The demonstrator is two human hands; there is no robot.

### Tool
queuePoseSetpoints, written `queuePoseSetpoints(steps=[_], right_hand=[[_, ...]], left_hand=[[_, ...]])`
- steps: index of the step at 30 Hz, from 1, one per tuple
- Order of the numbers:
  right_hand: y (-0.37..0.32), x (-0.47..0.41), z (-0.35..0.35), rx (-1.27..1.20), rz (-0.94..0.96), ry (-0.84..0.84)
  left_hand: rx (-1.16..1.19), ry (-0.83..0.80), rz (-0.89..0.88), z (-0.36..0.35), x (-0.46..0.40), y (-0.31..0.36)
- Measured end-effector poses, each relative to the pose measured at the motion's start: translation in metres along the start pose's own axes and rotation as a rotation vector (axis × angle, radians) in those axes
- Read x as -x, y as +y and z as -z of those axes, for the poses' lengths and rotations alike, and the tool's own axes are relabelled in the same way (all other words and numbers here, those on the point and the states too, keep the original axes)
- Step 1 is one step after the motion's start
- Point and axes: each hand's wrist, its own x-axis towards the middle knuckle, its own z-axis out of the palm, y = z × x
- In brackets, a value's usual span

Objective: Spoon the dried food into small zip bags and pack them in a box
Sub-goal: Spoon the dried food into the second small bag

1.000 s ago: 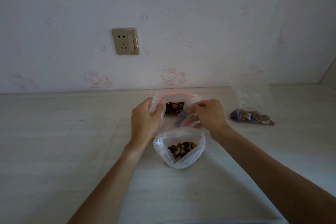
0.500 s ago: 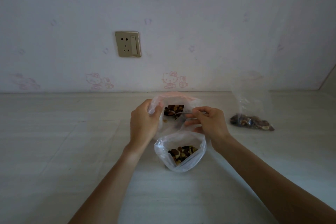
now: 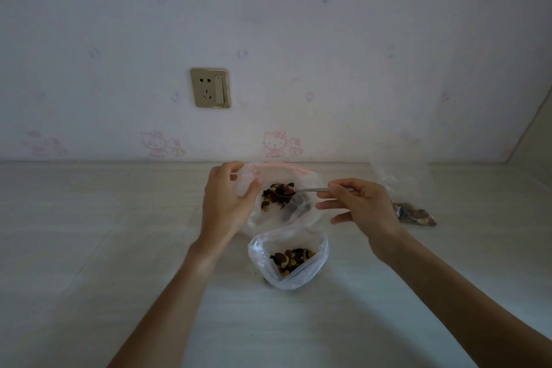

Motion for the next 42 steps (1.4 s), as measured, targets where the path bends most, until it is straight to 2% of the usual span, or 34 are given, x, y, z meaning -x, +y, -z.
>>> queuePoseSetpoints(steps=[5, 8, 10, 14, 17, 19, 23, 29, 32, 36, 42], right_hand=[[-0.026, 0.017, 0.019, -0.018, 0.043, -0.052], [-0.032, 0.03, 0.026, -0.032, 0.041, -0.088], [-0.031, 0.039, 0.029, -0.039, 0.02, -0.109], [-0.023, 0.054, 0.036, -0.04, -0.025, -0.176], [-0.016, 0.061, 0.037, -0.01, -0.024, -0.212], [-0.013, 0.063, 0.038, 0.045, 0.02, -0.226], [-0.013, 0.071, 0.044, 0.374, 0.257, -0.245], [-0.032, 0.089, 0.052, 1.001, 0.872, -0.265], [-0.036, 0.09, 0.054, 1.068, 0.986, -0.29], [-0.031, 0.083, 0.059, 0.708, 0.814, -0.249], [-0.015, 0.059, 0.048, 0.116, 0.269, -0.172]], left_hand=[[-0.068, 0.123, -0.134, 0.026, 0.01, 0.017], [-0.134, 0.107, -0.1, 0.042, 0.026, 0.028], [-0.172, 0.0, -0.021, 0.051, 0.038, 0.031], [-0.235, -0.358, 0.127, 0.057, 0.066, 0.032], [-0.131, -0.485, 0.164, 0.054, 0.08, 0.035], [-0.049, -0.507, 0.148, 0.053, 0.084, 0.037], [0.026, -0.447, 0.13, 0.053, 0.085, 0.038], [0.085, -0.468, 0.2, 0.058, 0.075, 0.038], [0.079, -0.498, 0.219, 0.059, 0.07, 0.036], [0.022, -0.494, 0.173, 0.057, 0.069, 0.032], [0.002, -0.454, 0.097, 0.062, 0.059, 0.025]])
